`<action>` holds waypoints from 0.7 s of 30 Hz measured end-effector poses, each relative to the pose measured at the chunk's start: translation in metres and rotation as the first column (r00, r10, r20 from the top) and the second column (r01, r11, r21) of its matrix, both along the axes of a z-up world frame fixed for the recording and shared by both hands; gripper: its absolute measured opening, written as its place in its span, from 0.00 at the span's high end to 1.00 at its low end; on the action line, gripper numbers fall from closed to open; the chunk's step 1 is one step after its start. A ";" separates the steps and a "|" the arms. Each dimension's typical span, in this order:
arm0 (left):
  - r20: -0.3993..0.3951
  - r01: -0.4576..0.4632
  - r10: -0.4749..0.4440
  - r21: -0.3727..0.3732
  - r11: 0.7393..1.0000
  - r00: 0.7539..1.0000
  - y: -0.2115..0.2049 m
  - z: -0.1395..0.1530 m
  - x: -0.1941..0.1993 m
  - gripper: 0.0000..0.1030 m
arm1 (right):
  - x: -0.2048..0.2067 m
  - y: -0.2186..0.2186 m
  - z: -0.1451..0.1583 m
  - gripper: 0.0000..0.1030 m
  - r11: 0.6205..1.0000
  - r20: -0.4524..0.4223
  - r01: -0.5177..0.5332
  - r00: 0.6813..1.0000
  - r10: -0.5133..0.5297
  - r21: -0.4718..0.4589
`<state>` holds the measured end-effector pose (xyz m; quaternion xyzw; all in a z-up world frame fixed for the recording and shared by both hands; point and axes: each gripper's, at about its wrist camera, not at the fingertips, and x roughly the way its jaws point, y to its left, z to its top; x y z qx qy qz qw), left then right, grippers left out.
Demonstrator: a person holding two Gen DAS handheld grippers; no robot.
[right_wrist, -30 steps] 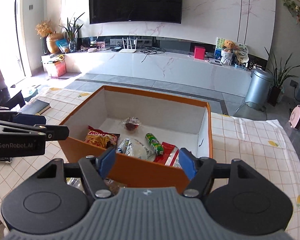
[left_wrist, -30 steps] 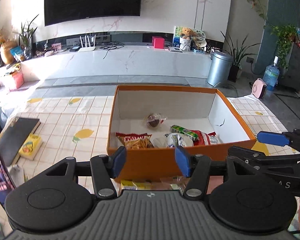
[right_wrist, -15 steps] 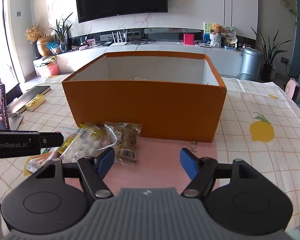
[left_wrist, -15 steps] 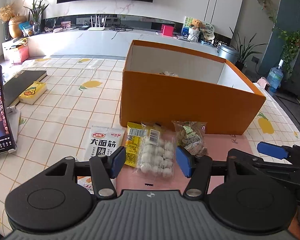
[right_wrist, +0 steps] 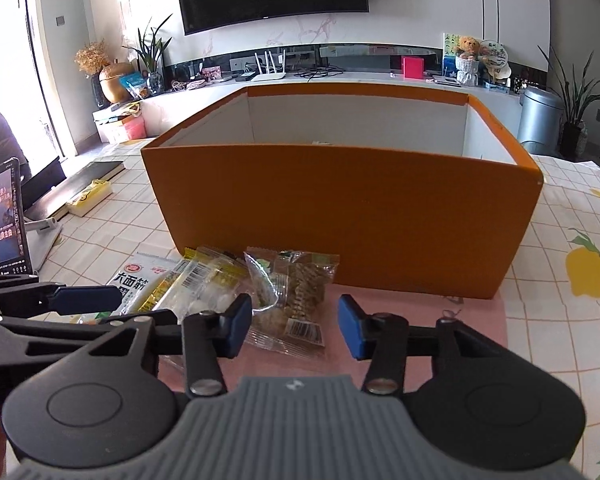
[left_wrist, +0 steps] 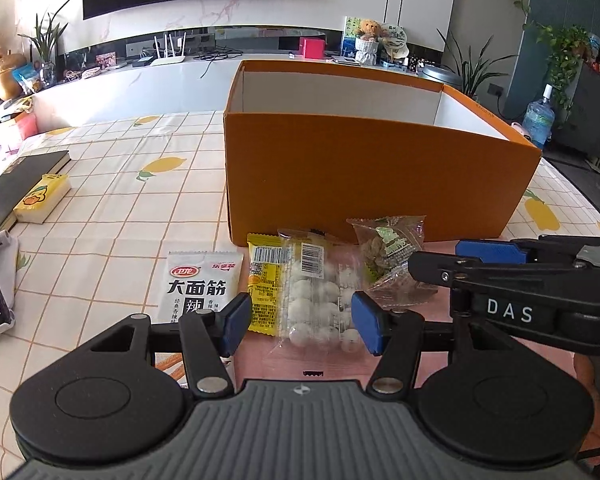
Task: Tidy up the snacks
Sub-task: 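Grasp the clear bag of white balls with the left tool while the right tool grasps the cookie pastry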
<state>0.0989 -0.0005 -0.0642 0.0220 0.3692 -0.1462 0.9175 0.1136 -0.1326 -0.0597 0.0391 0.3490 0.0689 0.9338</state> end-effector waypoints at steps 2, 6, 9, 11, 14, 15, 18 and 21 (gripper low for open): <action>-0.006 0.006 -0.006 -0.006 1.000 1.000 0.001 -0.002 0.002 0.35 | 0.005 0.000 -0.003 0.57 1.000 -0.001 -0.001 1.000 0.001 0.007; -0.012 0.004 -0.004 -0.011 1.000 1.000 0.004 -0.006 0.004 0.35 | 0.017 -0.002 -0.009 0.57 1.000 -0.011 0.003 1.000 -0.003 0.029; -0.019 -0.005 0.004 -0.024 1.000 1.000 0.005 -0.005 0.007 0.35 | 0.026 -0.004 -0.017 0.57 0.998 -0.036 0.007 0.999 -0.005 0.054; -0.019 -0.005 0.004 -0.029 1.000 1.000 0.006 -0.005 0.008 0.34 | 0.029 -0.006 -0.024 0.58 0.997 -0.057 0.011 0.998 -0.006 0.079; -0.020 0.006 -0.007 -0.021 1.000 1.000 0.002 -0.005 0.009 0.31 | 0.029 -0.010 -0.027 0.65 0.994 -0.078 0.015 0.997 -0.006 0.112; -0.018 0.012 -0.012 -0.017 1.000 1.000 0.000 -0.006 0.009 0.31 | 0.027 -0.010 -0.026 0.65 0.995 -0.078 0.016 0.997 -0.008 0.102; -0.011 0.032 -0.032 0.011 0.999 0.999 -0.008 -0.007 0.009 0.29 | 0.021 -0.012 -0.024 0.66 0.997 -0.078 0.032 0.997 -0.027 0.064; -0.001 0.049 -0.049 0.055 0.997 0.999 -0.017 -0.009 0.009 0.23 | 0.014 -0.019 -0.023 0.67 0.997 -0.083 0.057 0.995 -0.053 0.043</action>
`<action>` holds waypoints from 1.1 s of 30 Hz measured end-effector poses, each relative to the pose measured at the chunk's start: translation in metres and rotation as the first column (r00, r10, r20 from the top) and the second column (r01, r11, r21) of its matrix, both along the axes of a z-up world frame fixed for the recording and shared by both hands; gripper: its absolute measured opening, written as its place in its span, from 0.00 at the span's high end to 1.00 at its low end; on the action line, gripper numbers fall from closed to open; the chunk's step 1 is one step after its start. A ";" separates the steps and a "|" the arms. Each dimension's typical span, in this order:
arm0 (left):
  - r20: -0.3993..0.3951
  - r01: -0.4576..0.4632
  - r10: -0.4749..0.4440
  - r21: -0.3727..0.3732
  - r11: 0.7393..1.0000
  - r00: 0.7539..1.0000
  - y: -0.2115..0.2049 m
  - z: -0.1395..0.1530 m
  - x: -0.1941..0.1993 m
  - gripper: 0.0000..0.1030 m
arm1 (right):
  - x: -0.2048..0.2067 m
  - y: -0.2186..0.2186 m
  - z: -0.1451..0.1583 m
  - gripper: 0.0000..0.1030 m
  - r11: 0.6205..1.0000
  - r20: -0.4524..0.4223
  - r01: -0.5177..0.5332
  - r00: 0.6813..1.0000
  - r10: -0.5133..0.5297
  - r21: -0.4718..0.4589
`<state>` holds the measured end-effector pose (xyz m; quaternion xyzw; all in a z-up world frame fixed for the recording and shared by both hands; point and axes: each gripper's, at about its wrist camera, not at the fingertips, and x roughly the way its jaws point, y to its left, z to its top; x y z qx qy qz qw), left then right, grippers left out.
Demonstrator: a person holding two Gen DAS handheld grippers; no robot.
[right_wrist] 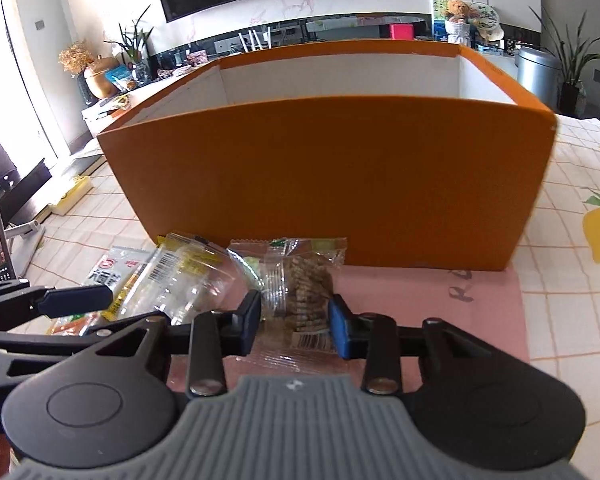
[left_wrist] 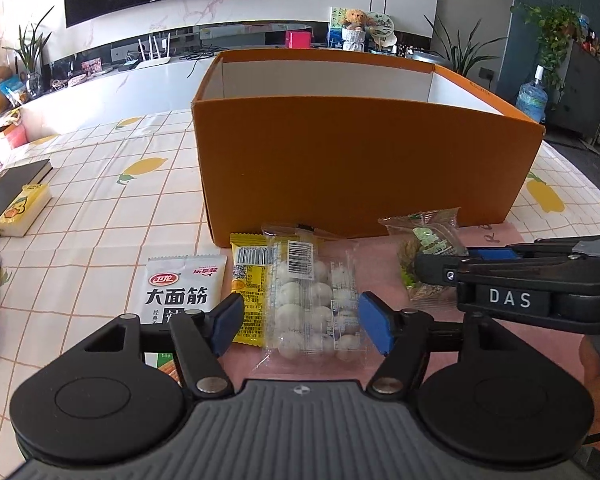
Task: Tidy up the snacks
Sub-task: 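Grasp the clear bag of white balls with the left tool while the right tool grasps the cookie pastry, then carry both bags into the orange box and open both tools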
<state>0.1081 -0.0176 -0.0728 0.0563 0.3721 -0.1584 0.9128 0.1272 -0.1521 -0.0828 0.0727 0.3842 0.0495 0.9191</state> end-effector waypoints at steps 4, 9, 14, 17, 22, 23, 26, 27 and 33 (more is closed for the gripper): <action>0.017 0.021 -0.022 0.064 0.998 1.000 -0.014 -0.003 -0.001 0.18 | -0.008 -0.009 0.000 0.67 0.999 0.003 0.027 1.000 -0.026 -0.020; 0.051 0.029 -0.039 0.194 0.981 0.998 -0.037 -0.010 -0.001 0.16 | -0.010 -0.009 0.000 0.67 0.999 0.010 0.031 0.999 -0.031 -0.028; 0.065 0.040 -0.060 0.270 0.962 0.996 -0.050 -0.017 -0.004 0.19 | -0.011 -0.008 -0.001 0.67 0.999 0.016 0.027 1.000 -0.026 -0.033; 0.064 0.027 -0.046 0.263 0.964 0.997 -0.049 -0.017 -0.003 0.23 | -0.010 -0.009 -0.001 0.66 0.999 0.016 0.030 0.999 -0.030 -0.028; 0.040 0.018 -0.026 0.196 0.981 0.999 -0.040 -0.014 0.002 0.36 | -0.011 -0.007 -0.001 0.67 0.999 0.021 0.025 0.999 -0.024 -0.041; 0.039 0.017 -0.025 0.187 0.982 0.999 -0.038 -0.013 0.002 0.37 | -0.011 -0.007 -0.001 0.67 0.999 0.021 0.023 1.000 -0.023 -0.043; 0.038 0.003 -0.008 0.140 0.990 0.999 -0.032 -0.010 0.001 0.39 | -0.011 -0.007 -0.002 0.67 0.999 0.020 0.023 1.000 -0.022 -0.045; 0.037 -0.002 -0.003 0.125 0.992 0.999 -0.028 -0.008 0.001 0.40 | -0.012 -0.008 -0.002 0.67 0.999 0.018 0.026 1.000 -0.025 -0.045; 0.046 -0.026 0.024 0.050 0.998 0.999 -0.016 0.007 -0.005 0.40 | -0.017 -0.009 0.002 0.68 0.997 -0.001 0.029 1.000 -0.029 -0.066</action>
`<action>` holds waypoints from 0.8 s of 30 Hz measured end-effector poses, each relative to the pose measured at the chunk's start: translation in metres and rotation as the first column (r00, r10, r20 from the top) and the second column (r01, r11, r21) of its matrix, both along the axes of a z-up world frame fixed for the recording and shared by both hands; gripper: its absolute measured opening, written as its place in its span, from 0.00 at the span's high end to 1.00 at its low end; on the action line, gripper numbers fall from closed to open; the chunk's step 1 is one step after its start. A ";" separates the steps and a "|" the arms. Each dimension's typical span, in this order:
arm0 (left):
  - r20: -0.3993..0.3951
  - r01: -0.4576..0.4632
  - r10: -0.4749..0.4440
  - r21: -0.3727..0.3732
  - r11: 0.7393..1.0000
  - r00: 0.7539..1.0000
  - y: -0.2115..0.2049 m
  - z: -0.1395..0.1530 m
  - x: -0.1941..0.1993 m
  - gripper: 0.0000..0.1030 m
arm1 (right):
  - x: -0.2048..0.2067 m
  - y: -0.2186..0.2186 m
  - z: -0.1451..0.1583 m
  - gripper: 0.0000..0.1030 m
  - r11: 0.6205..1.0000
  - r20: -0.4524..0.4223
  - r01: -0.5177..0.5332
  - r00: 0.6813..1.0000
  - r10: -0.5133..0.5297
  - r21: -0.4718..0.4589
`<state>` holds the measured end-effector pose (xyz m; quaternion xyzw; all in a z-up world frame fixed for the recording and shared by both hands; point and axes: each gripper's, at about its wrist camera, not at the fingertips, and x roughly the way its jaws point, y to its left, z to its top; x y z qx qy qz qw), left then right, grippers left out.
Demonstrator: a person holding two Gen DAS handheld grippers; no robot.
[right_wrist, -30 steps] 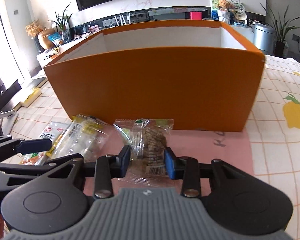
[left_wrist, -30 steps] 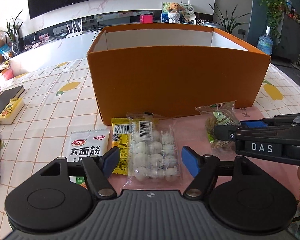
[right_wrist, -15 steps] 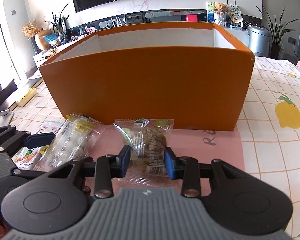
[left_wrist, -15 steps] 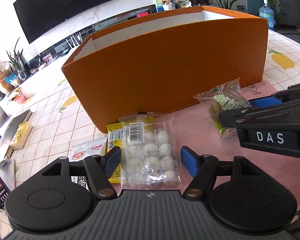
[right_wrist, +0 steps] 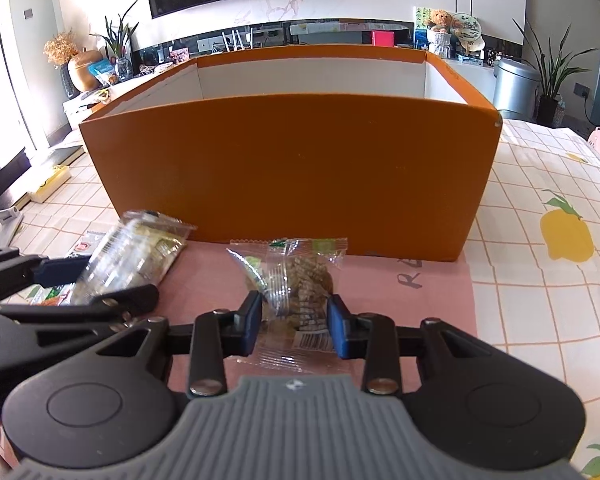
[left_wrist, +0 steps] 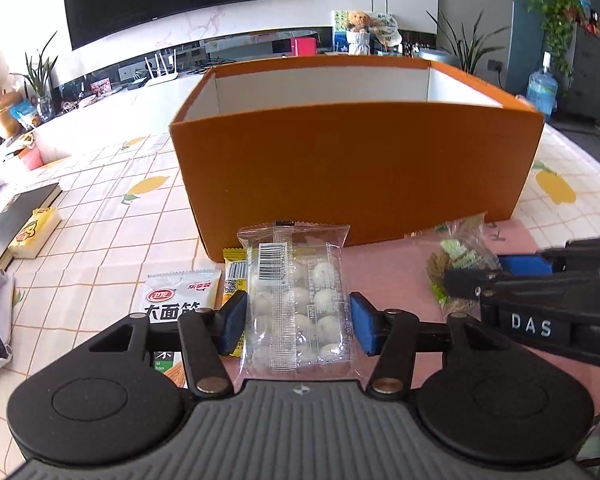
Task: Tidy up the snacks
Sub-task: 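Carry both bags into the orange box and open both tools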
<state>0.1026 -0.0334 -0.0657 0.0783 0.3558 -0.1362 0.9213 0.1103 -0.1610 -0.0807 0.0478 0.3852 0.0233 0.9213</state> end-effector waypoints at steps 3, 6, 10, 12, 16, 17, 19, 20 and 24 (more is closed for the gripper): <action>-0.001 -0.006 0.006 -0.036 0.999 1.000 0.006 0.009 -0.004 0.40 | -0.004 -0.003 0.004 0.68 1.000 -0.015 0.008 1.000 -0.008 0.025; 0.002 -0.011 0.011 -0.066 0.998 1.000 0.010 0.019 -0.007 0.40 | -0.010 -0.003 0.014 0.69 1.000 -0.002 0.004 1.000 -0.004 0.019; -0.006 -0.001 0.000 -0.108 0.994 1.000 0.013 0.031 -0.013 0.40 | -0.022 -0.003 0.030 0.69 1.000 0.028 -0.008 1.000 0.008 0.005; -0.002 0.002 -0.003 -0.119 0.993 1.000 0.014 0.038 -0.016 0.40 | -0.029 -0.004 0.038 0.69 1.000 0.039 -0.010 0.999 0.010 0.007; 0.011 0.002 -0.001 -0.135 0.991 1.000 0.014 0.054 -0.019 0.40 | -0.044 -0.005 0.058 0.69 1.000 0.076 -0.011 0.997 0.010 0.011; 0.013 0.004 -0.002 -0.139 0.990 1.000 0.014 0.058 -0.019 0.40 | -0.047 -0.006 0.062 0.69 1.000 0.085 -0.013 0.996 0.012 0.010; 0.016 0.012 -0.010 -0.146 0.989 1.000 0.014 0.067 -0.019 0.40 | -0.051 -0.006 0.074 0.69 1.000 0.107 -0.019 0.994 0.018 0.004; 0.019 0.015 -0.013 -0.150 0.989 1.000 0.013 0.072 -0.020 0.40 | -0.052 -0.006 0.080 0.69 1.000 0.117 -0.024 0.993 0.024 -0.001; 0.032 0.020 -0.015 -0.166 0.986 0.999 0.012 0.090 -0.014 0.40 | -0.051 -0.007 0.105 0.69 0.998 0.160 -0.046 0.986 0.050 -0.031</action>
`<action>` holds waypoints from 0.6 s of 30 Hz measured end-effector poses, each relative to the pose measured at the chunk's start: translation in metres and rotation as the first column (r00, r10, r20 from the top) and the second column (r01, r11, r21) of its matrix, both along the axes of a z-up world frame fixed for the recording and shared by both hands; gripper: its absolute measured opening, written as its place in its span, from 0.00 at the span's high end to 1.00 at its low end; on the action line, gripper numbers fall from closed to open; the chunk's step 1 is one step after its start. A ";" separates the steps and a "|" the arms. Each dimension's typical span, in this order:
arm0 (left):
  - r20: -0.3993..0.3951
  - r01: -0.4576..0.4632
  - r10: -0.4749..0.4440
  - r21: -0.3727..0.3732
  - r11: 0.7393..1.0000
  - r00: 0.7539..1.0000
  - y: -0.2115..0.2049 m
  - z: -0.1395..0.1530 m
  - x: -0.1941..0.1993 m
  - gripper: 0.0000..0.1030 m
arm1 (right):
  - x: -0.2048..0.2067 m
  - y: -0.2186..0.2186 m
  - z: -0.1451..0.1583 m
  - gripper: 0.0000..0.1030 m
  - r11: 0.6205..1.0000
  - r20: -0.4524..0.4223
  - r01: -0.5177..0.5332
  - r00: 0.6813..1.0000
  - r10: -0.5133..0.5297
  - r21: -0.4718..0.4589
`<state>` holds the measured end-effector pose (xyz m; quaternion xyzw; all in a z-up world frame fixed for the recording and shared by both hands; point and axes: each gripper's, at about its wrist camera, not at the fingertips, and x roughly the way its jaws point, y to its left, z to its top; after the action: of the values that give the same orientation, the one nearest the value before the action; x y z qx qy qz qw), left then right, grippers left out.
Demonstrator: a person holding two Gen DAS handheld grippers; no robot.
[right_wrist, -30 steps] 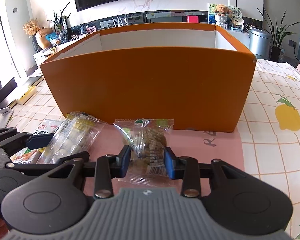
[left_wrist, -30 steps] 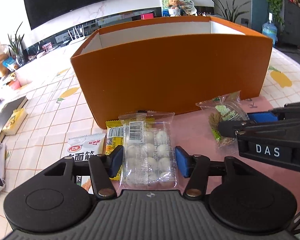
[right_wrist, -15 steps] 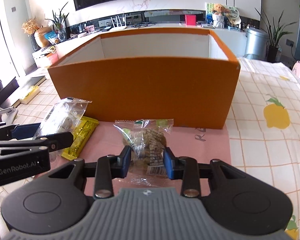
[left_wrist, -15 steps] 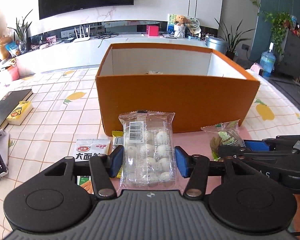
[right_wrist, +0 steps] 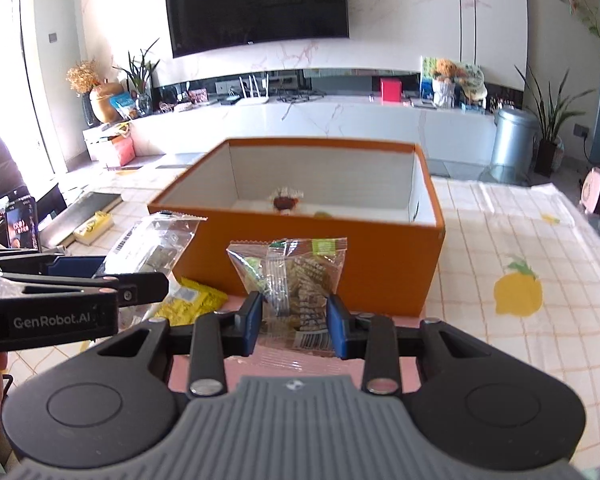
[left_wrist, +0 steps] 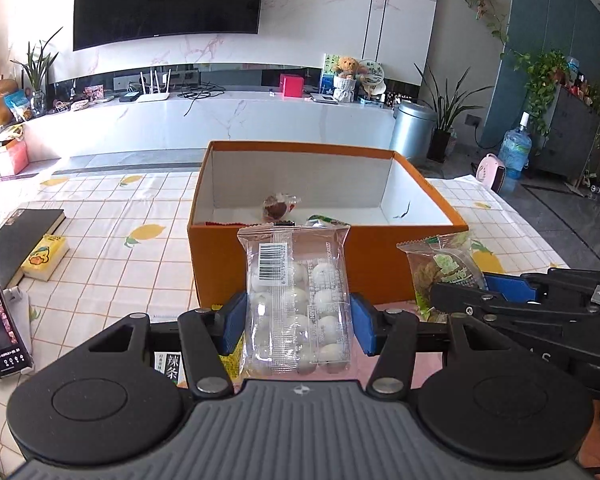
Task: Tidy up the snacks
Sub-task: 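Carry both bags into the orange box and open both tools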
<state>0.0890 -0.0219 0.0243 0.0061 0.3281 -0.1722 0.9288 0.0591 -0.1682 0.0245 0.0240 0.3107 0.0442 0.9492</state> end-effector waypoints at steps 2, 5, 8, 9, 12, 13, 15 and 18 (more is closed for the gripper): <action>0.006 0.005 -0.005 -0.011 1.000 1.000 -0.001 0.009 0.005 0.40 | 0.003 -0.002 0.011 0.69 1.000 0.018 -0.008 1.000 0.008 -0.010; 0.013 0.022 -0.021 -0.034 0.999 1.000 -0.002 0.021 0.016 0.40 | 0.013 -0.007 0.029 0.69 1.000 0.032 -0.022 0.999 0.022 -0.021; 0.015 0.036 -0.035 -0.046 0.998 0.999 -0.005 0.030 0.030 0.40 | 0.025 -0.011 0.043 0.69 0.999 0.037 -0.032 0.999 0.034 -0.039; 0.015 0.040 -0.039 -0.047 0.998 0.999 -0.006 0.032 0.035 0.40 | 0.031 -0.011 0.047 0.69 0.998 0.038 -0.036 0.999 0.037 -0.044; 0.011 0.061 -0.061 -0.046 0.997 0.998 -0.010 0.035 0.051 0.40 | 0.048 -0.014 0.056 0.69 0.997 0.030 -0.048 0.998 0.050 -0.053; 0.002 0.067 -0.067 -0.046 0.997 0.998 -0.011 0.035 0.057 0.40 | 0.054 -0.016 0.057 0.69 0.997 0.024 -0.051 0.998 0.053 -0.058; -0.012 0.079 -0.080 -0.044 0.996 0.997 -0.016 0.034 0.067 0.40 | 0.068 -0.018 0.058 0.69 0.996 0.010 -0.056 0.998 0.057 -0.063; -0.028 0.090 -0.091 -0.029 0.995 0.995 -0.023 0.031 0.081 0.40 | 0.088 -0.021 0.056 0.69 0.995 -0.017 -0.062 0.998 0.061 -0.072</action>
<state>0.1701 -0.0445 0.0556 0.0056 0.3385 -0.2189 0.9152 0.1474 -0.1887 0.0808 -0.0198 0.3196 0.0617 0.9453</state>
